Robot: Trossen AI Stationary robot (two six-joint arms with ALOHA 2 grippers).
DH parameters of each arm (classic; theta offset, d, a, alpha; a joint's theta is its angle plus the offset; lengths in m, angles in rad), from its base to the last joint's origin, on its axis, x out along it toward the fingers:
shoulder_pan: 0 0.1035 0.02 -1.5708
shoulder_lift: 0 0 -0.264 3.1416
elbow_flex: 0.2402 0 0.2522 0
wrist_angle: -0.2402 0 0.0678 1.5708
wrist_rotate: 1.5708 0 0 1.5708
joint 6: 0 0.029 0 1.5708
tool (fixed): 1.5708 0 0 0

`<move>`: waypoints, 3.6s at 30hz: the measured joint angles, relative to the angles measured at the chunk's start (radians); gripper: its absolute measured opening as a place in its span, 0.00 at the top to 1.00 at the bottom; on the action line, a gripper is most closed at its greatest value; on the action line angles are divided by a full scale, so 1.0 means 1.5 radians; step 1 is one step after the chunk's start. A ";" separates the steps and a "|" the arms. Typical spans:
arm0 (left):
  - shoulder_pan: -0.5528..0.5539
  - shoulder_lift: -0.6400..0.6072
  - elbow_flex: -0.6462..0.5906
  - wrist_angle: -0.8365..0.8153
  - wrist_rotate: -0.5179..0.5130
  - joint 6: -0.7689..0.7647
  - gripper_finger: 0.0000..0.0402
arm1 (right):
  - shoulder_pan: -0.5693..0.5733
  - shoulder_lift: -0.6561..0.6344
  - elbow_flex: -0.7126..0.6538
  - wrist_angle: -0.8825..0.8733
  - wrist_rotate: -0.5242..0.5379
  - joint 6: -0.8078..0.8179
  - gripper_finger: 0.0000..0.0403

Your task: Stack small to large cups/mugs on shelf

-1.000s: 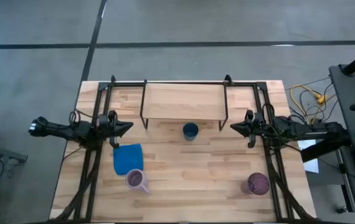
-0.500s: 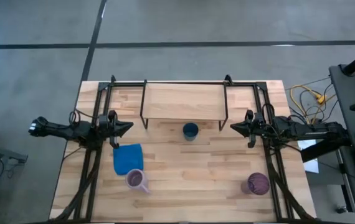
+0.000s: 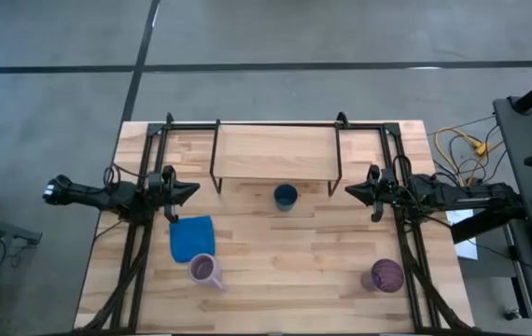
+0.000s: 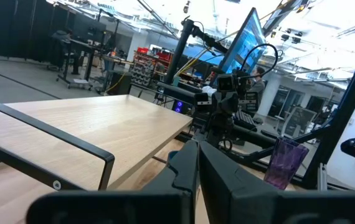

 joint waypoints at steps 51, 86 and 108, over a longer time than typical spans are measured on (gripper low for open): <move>0.000 0.599 0.800 -0.466 0.053 0.196 1.00 | 0.032 0.694 0.796 -0.612 0.121 -0.046 0.98; 0.000 0.677 0.936 -0.494 -0.041 0.259 0.87 | 0.030 1.310 1.344 -0.966 -0.036 -0.171 0.72; 0.000 0.627 0.938 -0.488 -0.041 0.261 0.85 | -0.004 1.406 1.344 -0.958 -0.033 -0.075 0.75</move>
